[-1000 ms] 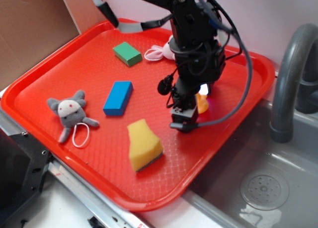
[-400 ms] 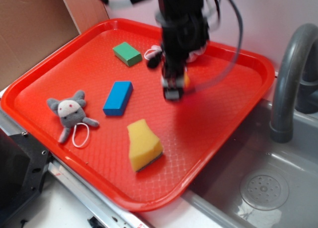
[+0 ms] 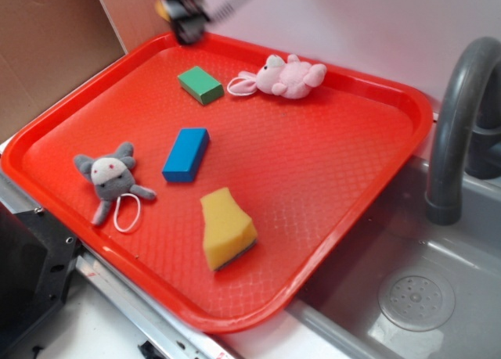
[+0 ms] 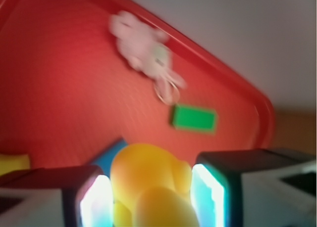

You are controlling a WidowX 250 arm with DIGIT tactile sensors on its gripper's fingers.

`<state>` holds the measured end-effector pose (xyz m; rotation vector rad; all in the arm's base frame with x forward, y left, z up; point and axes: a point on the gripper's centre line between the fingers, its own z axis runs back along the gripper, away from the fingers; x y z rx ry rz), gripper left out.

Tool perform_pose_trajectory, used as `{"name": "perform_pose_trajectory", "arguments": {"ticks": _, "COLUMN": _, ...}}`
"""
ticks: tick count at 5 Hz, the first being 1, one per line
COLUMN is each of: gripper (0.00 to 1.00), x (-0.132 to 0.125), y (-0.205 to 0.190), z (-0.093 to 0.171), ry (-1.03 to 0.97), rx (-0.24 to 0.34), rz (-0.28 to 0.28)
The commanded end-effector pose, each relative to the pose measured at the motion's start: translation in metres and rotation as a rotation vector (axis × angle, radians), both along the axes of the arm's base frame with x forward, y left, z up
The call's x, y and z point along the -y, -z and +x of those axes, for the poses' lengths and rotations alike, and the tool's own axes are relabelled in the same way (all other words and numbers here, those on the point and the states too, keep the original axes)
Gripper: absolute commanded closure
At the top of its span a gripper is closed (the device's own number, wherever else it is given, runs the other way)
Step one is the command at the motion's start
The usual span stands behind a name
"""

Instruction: Grab the yellow duck.

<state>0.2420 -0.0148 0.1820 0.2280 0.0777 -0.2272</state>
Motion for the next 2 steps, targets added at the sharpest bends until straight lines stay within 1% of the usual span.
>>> {"name": "perform_pose_trajectory", "arguments": {"ticks": 1, "gripper": 1.0, "x": 0.0365, "y": -0.0546, "z": -0.0391, "ry": -0.444, "rx": 0.084, "rz": -0.133}}
{"name": "perform_pose_trajectory", "arguments": {"ticks": 2, "gripper": 1.0, "x": 0.0417, "y": -0.0468, "z": -0.0407, "ry": -0.252, "rx": 0.095, "rz": -0.161}}
